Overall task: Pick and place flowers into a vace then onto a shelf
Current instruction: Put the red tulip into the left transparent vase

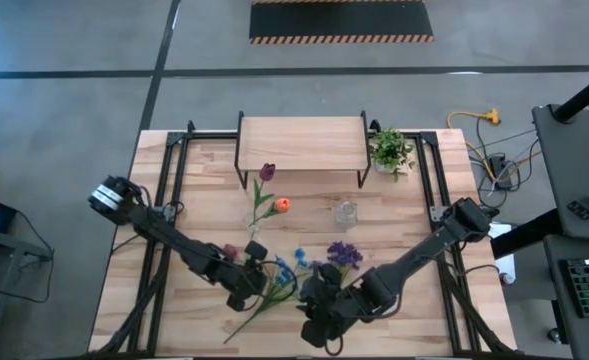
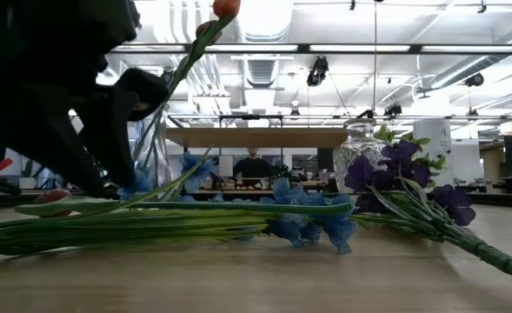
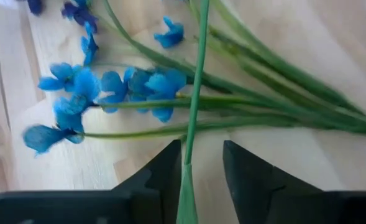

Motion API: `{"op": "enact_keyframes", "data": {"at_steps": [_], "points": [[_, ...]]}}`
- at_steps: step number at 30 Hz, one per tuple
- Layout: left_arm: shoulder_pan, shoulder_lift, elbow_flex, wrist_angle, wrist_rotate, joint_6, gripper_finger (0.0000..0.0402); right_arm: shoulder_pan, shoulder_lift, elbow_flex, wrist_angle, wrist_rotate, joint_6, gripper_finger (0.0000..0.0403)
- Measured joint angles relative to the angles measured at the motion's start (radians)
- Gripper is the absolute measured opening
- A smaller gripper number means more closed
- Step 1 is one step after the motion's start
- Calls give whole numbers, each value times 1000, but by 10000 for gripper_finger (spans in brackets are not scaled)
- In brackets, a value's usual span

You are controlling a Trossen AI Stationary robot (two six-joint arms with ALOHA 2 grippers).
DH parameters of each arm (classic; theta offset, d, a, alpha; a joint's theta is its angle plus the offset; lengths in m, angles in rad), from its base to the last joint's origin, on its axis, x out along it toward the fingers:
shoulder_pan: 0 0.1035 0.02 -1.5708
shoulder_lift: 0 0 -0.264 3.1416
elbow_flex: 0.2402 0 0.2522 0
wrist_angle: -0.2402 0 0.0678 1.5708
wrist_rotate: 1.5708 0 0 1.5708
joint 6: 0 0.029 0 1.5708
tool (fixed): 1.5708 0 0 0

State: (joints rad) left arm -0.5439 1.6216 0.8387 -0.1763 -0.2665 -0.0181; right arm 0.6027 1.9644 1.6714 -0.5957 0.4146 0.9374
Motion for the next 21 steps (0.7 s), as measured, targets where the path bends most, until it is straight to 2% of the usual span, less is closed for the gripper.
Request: {"op": "enact_keyframes", "data": {"at_steps": [13, 16, 21], "points": [[20, 57, -4, -7, -3, 0, 108, 4, 0, 0, 0, 7, 15, 69], [21, 55, -5, -31, -3, 5, 88, 7, 0, 0, 0, 7, 15, 71], [20, 38, -7, -97, 2, 33, 29, 7, 0, 0, -4, 7, 13, 64]]}}
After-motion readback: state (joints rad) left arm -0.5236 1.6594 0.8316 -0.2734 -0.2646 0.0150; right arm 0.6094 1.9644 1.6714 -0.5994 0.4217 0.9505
